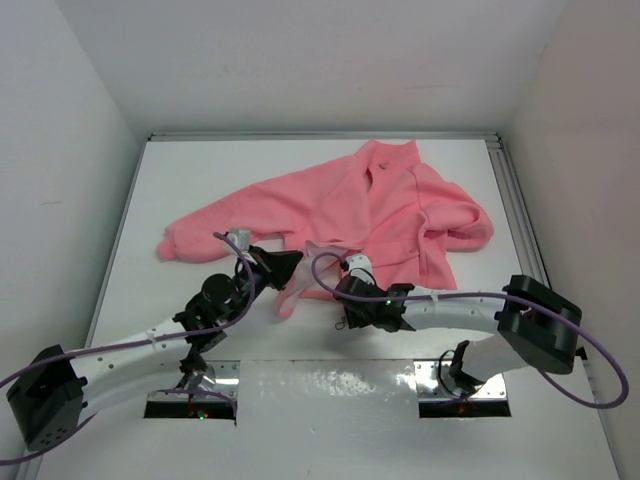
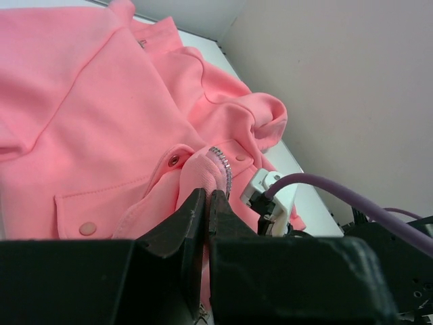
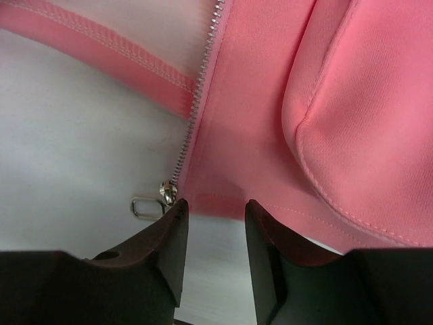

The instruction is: Zip up the jacket

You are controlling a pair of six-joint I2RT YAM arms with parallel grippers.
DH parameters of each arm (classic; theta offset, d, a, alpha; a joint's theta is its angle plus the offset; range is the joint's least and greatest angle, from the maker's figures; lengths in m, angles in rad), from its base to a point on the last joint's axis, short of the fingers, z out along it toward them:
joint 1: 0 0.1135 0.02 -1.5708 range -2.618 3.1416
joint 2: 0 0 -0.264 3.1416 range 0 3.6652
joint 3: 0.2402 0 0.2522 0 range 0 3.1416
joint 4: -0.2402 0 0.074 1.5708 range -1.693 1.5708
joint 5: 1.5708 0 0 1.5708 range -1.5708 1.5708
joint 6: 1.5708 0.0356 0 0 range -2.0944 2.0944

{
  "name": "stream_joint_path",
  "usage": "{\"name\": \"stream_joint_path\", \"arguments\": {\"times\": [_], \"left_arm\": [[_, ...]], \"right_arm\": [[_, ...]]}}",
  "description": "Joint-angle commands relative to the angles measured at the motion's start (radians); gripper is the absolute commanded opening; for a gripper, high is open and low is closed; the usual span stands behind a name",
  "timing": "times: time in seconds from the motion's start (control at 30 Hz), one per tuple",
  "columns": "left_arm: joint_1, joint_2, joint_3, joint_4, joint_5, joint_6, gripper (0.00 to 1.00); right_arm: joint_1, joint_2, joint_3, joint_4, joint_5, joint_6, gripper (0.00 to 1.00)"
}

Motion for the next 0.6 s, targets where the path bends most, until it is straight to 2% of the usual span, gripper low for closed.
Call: {"name": "stream_joint_path", "arguments": {"times": [0.0,0.2,0.43,0.57], "left_arm": [[0.001,-0.022,0.011,0.027,-0.006,0.015,0.00],[0.001,-0.016,0.013,0.025,-0.006,0.012,0.00],[0.001,-0.015,0.009,0.027,-0.012,0.015,0.00],[0.001,-0.012,0.013,0.024,-0.009,0.015,0.00]], "right_arm": [[0.015,0.020,0.045,-0.005,0.047,0.003,0.39],[0.018,0.057,0.060,0.004,0.056,0.005,0.43],[0.020,0.107,0.079,0.003,0.073,-0.002,0.44],[0.020,0.118,0.051,0.021,0.067,0.024,0.37]]}}
